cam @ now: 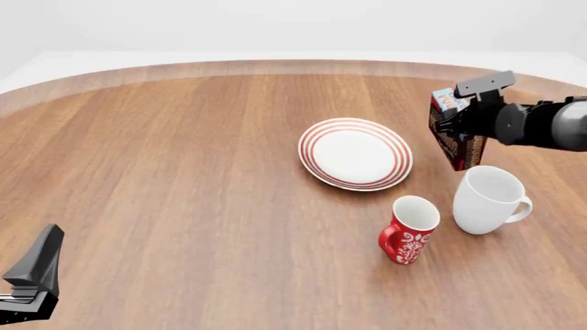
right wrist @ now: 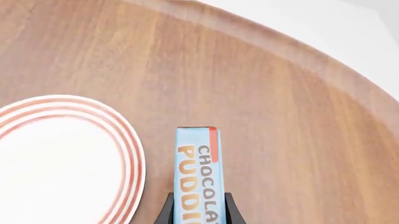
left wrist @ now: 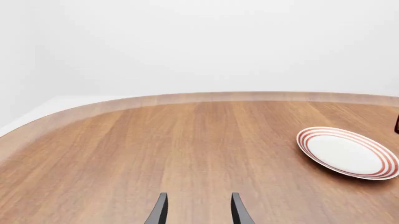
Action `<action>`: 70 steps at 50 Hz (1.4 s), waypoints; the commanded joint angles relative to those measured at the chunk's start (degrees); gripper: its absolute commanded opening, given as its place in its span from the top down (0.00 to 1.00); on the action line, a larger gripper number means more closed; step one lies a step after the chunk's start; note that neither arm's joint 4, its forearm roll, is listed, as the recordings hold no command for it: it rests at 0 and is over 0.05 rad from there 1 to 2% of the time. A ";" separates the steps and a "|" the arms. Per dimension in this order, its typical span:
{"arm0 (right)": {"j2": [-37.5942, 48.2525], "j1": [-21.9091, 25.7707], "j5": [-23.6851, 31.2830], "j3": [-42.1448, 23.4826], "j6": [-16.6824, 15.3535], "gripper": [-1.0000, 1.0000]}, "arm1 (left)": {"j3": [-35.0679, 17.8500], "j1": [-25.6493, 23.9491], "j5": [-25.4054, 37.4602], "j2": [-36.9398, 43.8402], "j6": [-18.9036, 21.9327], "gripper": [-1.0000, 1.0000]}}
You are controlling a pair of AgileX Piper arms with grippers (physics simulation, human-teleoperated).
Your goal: Put the chocolate pudding to the right of the plate.
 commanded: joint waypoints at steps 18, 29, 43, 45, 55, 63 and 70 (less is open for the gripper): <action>3.18 -0.30 -2.89 0.75 0.99 1.00 | 0.00 0.00 0.00 0.00 0.00 0.00; 4.00 -0.46 -3.46 1.35 0.99 1.00 | 0.00 0.00 0.00 0.00 0.00 0.00; 4.76 -0.21 -6.22 2.64 -0.83 0.00 | 0.00 0.00 0.00 0.00 0.00 0.00; 4.30 -0.11 -6.17 2.70 -0.26 0.00 | 0.00 0.00 0.00 0.00 0.00 0.00; -0.37 -0.30 -6.91 4.87 -1.90 0.00 | 0.00 0.00 0.00 0.00 0.00 0.00; -9.19 2.00 -3.60 5.22 -0.95 0.00 | 0.00 0.00 0.00 0.00 0.00 0.00; -21.85 6.24 6.27 0.68 -1.74 0.00 | 0.00 0.00 0.00 0.00 0.00 0.00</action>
